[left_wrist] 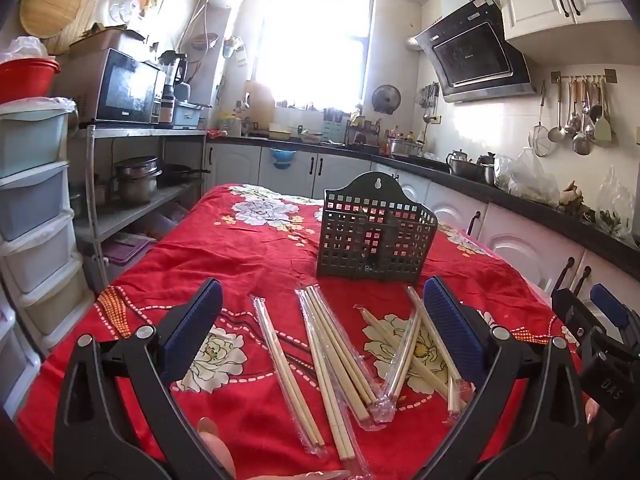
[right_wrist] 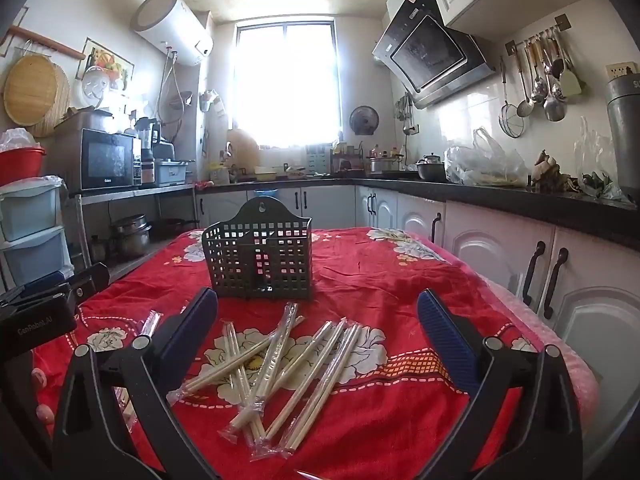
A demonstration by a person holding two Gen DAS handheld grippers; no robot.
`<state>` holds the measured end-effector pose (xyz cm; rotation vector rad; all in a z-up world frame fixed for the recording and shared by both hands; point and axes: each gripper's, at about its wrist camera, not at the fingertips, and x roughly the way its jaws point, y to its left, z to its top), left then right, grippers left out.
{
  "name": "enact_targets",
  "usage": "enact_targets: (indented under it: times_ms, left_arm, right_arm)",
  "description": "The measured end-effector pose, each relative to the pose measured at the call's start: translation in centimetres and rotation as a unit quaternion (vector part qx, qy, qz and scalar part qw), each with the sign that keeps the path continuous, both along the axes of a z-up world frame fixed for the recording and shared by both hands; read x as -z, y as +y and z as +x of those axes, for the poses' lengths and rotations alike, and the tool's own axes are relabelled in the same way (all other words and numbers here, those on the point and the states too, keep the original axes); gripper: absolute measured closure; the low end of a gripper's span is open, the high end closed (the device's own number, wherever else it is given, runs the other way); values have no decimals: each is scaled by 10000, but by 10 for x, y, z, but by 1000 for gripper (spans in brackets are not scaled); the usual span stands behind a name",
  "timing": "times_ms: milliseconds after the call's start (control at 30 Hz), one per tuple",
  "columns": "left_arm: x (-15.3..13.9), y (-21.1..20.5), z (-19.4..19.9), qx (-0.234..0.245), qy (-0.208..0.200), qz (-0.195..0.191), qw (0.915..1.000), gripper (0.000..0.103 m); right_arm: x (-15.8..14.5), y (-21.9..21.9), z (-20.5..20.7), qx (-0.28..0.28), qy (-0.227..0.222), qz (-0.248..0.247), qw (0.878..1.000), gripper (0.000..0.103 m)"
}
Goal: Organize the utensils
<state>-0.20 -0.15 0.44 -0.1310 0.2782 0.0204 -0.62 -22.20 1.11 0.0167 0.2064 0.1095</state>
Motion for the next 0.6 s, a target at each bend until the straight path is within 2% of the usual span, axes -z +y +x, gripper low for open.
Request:
enact_targets:
  times_ms: [600]
  left_arm:
    - [0, 0, 1, 10, 14, -6, 10000, 10]
  right_arm:
    - [1, 1, 0, -37, 16, 30, 10000, 6]
